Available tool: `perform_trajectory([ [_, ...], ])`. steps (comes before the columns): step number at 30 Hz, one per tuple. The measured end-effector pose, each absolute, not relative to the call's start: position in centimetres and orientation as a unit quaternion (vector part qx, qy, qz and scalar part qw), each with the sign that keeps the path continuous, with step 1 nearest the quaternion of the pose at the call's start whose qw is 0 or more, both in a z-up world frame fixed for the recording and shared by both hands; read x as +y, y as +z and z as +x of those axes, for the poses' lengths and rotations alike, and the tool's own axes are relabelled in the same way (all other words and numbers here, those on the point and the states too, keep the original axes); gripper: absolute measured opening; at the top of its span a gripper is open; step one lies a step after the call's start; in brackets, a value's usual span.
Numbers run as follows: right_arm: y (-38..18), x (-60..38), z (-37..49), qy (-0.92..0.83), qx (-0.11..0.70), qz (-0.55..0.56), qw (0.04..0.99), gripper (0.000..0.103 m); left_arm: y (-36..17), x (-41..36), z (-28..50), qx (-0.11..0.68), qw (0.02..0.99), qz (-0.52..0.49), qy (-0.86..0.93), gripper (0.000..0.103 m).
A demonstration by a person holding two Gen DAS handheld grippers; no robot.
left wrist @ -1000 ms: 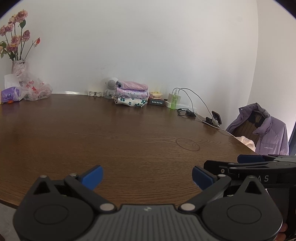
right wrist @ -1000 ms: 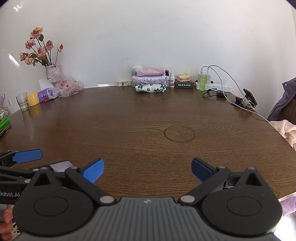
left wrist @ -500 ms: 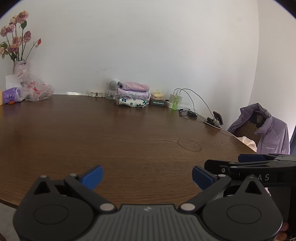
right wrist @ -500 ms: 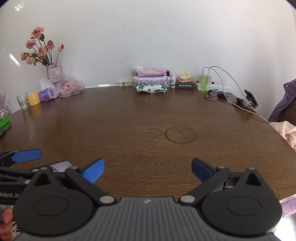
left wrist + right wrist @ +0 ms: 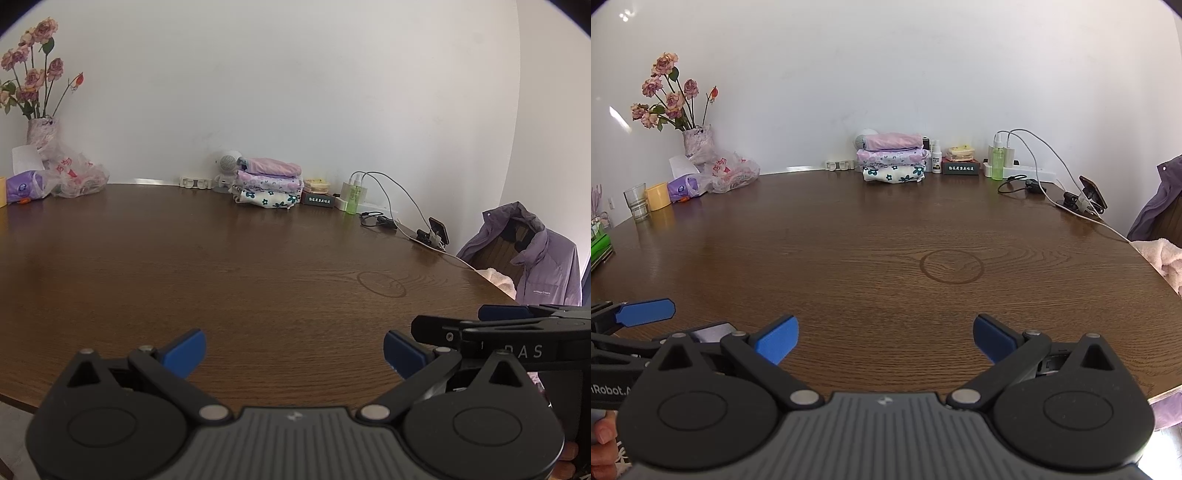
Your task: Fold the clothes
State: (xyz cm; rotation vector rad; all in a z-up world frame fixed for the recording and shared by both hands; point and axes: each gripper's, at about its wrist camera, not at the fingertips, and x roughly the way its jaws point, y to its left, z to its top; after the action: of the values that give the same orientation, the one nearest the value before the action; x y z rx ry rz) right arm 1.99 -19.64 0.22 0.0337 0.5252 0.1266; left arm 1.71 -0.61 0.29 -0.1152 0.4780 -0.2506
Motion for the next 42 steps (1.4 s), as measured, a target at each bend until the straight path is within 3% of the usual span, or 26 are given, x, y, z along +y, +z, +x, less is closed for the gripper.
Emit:
perform_trajectory([
  [42, -0.14, -19.68, 2.08, 0.061, 0.264, 0.021, 0.962, 0.103, 0.18, -0.87, 1.63, 0.238, 0.962, -0.051, -0.126, 0.103],
])
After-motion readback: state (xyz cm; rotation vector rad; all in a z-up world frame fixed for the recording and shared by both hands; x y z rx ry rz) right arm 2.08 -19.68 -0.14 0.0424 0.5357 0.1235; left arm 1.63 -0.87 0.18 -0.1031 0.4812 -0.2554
